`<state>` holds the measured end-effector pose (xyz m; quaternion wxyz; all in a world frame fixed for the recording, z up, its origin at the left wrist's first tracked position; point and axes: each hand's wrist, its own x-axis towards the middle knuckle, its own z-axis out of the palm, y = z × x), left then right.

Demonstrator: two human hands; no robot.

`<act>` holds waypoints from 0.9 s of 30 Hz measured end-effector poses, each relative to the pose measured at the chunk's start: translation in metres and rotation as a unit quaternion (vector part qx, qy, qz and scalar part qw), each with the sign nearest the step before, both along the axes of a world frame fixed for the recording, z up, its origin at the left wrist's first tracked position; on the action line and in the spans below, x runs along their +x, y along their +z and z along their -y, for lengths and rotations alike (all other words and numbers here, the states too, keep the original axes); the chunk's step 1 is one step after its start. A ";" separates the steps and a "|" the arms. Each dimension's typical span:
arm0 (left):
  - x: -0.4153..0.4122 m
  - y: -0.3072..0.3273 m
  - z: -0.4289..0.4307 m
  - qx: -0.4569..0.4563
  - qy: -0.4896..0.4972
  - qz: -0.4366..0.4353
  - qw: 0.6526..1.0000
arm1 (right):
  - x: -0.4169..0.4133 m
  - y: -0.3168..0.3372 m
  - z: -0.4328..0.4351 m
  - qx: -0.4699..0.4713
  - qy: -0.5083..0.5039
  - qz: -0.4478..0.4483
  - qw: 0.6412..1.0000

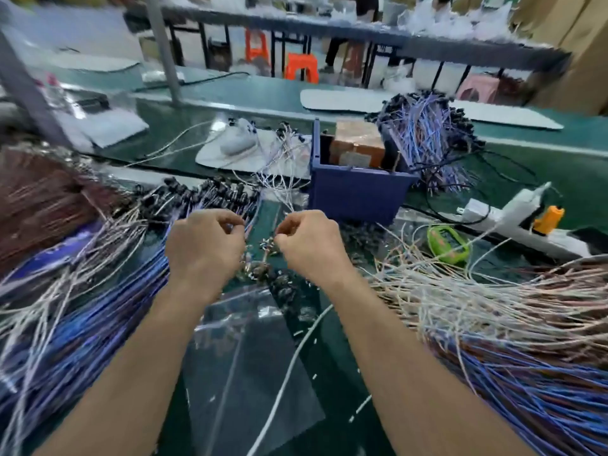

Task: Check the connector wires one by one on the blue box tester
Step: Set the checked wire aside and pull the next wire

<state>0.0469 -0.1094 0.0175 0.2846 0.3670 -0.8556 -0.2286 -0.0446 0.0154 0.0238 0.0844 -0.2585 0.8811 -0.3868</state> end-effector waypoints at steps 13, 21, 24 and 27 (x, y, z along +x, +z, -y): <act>0.001 -0.028 0.017 -0.058 0.094 0.054 0.992 | -0.016 -0.009 0.080 0.077 0.016 0.013 0.997; -0.002 -0.023 0.022 0.035 0.141 -0.039 0.989 | -0.019 -0.011 0.102 0.147 -0.027 0.052 0.987; -0.001 -0.020 0.023 0.079 0.119 -0.083 0.986 | -0.016 -0.007 0.103 0.110 -0.049 0.092 0.988; 0.000 -0.019 0.022 0.118 0.053 -0.128 0.983 | -0.018 0.002 0.101 0.020 -0.054 0.178 0.982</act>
